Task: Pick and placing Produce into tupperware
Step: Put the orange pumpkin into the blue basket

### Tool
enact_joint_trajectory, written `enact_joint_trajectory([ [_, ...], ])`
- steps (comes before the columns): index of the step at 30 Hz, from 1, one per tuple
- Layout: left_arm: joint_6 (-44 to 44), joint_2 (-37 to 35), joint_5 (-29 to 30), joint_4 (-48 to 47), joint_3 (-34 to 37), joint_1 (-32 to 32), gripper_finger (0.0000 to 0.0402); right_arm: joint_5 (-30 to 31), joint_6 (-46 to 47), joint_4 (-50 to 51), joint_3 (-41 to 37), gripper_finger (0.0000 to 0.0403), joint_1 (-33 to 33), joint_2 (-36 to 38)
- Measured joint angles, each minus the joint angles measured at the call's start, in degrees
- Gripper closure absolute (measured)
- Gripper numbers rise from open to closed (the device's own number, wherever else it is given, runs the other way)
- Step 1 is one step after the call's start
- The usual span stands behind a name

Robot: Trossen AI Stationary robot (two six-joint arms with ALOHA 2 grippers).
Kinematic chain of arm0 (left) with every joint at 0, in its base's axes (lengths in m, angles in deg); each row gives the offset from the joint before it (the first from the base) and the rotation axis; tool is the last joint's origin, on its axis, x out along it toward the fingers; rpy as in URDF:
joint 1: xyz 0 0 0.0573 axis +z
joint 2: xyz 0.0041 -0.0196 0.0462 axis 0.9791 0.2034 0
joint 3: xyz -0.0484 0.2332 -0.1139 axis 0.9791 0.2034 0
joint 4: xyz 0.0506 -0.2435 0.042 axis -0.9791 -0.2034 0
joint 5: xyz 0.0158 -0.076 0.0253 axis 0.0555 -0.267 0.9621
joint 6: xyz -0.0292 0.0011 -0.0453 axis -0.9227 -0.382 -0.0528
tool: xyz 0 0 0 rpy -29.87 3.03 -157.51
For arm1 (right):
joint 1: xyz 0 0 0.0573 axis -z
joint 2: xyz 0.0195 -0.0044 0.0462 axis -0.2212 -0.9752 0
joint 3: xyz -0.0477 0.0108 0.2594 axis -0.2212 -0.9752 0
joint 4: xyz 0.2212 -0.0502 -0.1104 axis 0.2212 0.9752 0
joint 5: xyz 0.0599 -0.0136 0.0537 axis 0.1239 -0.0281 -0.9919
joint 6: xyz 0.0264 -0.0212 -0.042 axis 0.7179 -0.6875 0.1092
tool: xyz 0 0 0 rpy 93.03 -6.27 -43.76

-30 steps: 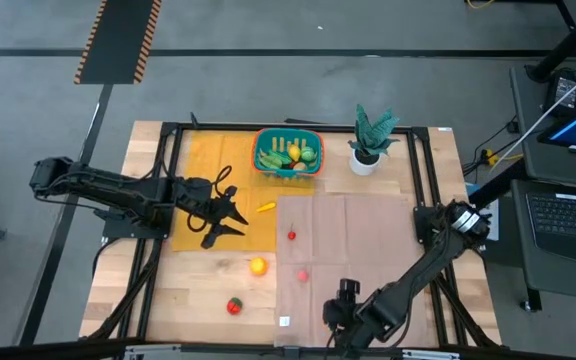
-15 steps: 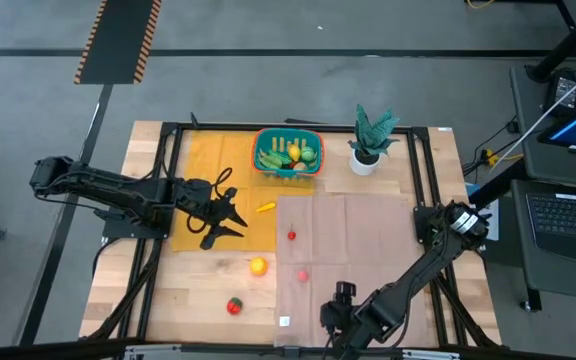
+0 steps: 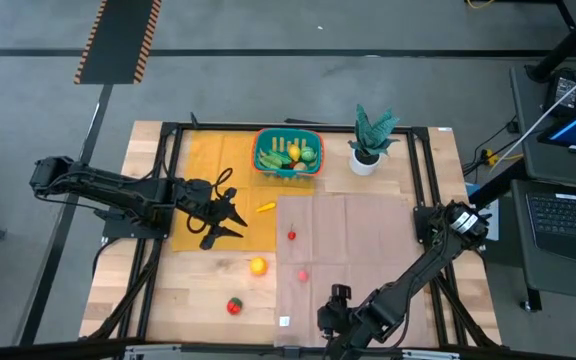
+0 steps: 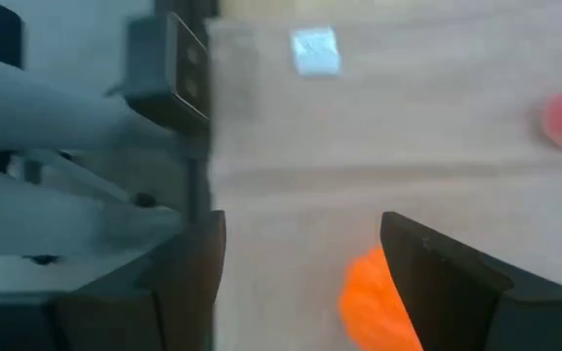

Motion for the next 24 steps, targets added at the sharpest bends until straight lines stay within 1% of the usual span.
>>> enact_joint_trajectory([
  [4,0.0,0.0,0.0,0.0,0.0,0.0,0.0259,0.0,4.2,4.7,0.0,0.0128,0.5,0.0],
  [11,0.0,0.0,0.0,0.0,0.0,0.0,0.0269,0.0,3.9,8.2,0.0,0.0128,0.7,0.0],
  [19,0.0,0.0,0.2,-0.3,0.0,0.0,0.0278,0.0,3.9,8.8,0.0,0.0128,0.7,-1.5],
  [24,0.0,0.0,1.5,-0.3,0.0,0.0,0.0282,0.0,3.8,8.9,0.0,0.0128,0.7,-2.7],
])
